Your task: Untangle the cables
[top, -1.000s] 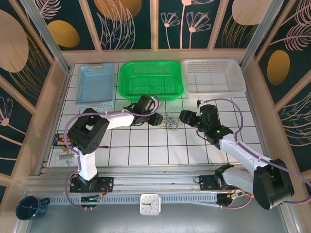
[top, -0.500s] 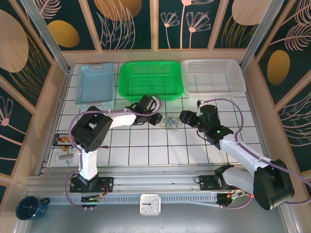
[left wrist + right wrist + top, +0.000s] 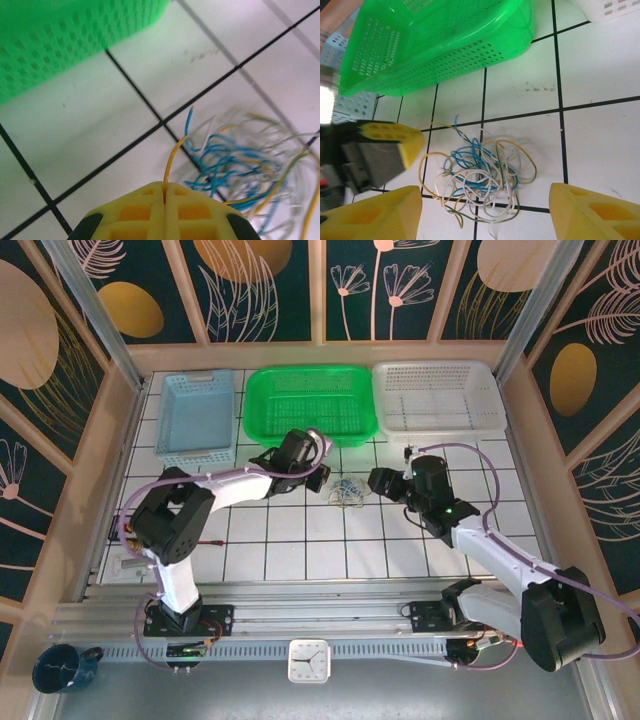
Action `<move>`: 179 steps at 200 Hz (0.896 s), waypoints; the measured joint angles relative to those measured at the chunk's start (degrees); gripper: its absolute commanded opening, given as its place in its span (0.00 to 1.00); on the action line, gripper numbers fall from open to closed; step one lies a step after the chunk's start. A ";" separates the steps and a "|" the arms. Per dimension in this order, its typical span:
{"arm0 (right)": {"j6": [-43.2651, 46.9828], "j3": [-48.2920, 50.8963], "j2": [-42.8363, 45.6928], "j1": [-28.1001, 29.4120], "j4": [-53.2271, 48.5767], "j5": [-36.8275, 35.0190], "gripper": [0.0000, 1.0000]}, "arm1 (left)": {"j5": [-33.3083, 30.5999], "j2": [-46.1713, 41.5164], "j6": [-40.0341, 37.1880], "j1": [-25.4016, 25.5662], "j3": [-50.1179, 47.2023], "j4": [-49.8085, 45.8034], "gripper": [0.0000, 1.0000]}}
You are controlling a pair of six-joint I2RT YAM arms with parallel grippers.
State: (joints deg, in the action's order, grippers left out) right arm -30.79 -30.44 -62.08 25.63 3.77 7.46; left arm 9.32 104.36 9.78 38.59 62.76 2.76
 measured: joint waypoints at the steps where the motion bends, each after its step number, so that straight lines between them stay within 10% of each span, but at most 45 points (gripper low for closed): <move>1: 0.00 0.00 -0.02 0.02 0.04 0.00 0.71 | 0.02 -0.20 0.04 0.00 0.00 -0.02 0.00; 123: 4.31 -3.13 -5.33 4.24 8.11 1.03 0.75 | 6.97 -13.75 5.90 0.00 1.79 -0.85 0.00; 179: 4.28 -3.50 -7.63 4.55 8.59 0.98 0.75 | -0.76 -20.65 7.06 0.00 2.54 -1.16 0.00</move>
State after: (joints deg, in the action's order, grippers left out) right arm -26.50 -33.93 -69.71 30.17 12.36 8.45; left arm 8.56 83.70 16.84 38.59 65.30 1.61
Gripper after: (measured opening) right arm 0.749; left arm 0.043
